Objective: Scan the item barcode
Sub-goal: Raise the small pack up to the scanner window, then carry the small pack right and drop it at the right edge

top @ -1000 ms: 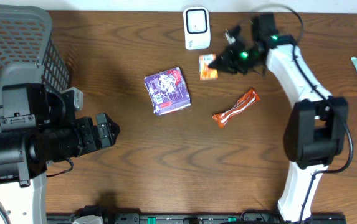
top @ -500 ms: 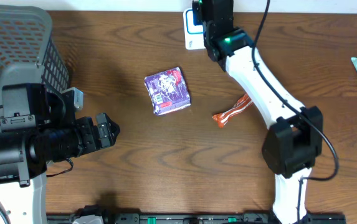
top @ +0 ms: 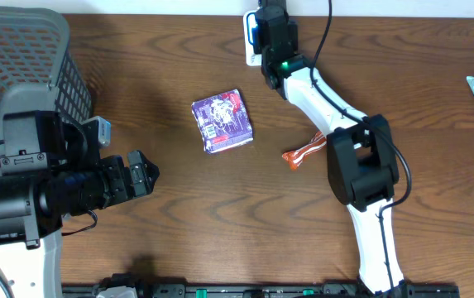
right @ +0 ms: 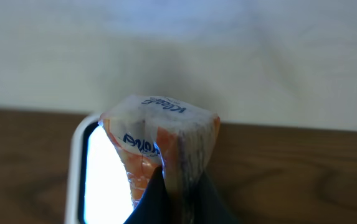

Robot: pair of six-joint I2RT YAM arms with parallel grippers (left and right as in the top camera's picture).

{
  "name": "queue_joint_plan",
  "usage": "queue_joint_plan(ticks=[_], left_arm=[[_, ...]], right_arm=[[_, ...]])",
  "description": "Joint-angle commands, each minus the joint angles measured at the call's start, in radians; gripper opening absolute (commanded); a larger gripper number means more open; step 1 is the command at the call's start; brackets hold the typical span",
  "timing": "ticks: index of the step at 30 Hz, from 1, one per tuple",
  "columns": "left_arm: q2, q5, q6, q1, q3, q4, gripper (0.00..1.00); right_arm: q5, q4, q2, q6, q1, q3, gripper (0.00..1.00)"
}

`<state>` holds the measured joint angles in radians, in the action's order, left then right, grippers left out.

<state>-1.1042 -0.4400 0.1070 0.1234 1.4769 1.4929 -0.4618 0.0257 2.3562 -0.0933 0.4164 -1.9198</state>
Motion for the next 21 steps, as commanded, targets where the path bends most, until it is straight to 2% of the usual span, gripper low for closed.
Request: queue_joint_plan(ticks=[1,5,13,20,21], left_arm=[[-0.001,-0.004,-0.005,0.003,-0.002,0.002,0.98],[-0.001,-0.005,-0.005,0.003,-0.002,0.002,0.98],[-0.001,-0.004,-0.005,0.003,-0.002,0.002,0.98],[-0.001,-0.004,-0.005,0.003,-0.002,0.002,0.98],[-0.001,-0.005,-0.005,0.003,-0.002,0.002,0.98]], right_arm=[[-0.138,0.005,-0.119,0.013,-0.037,-0.012,0.01],[-0.174,0.127,-0.222,0.028,-0.118,-0.012,0.01],[-0.352,0.6,-0.276,0.027,-0.372,-0.011,0.01],[-0.201,0.784,-0.23,0.028,-0.608,-0.008,0.01],[-0.172,0.795,-0.227,0.027,-0.634,-0.008,0.09]])
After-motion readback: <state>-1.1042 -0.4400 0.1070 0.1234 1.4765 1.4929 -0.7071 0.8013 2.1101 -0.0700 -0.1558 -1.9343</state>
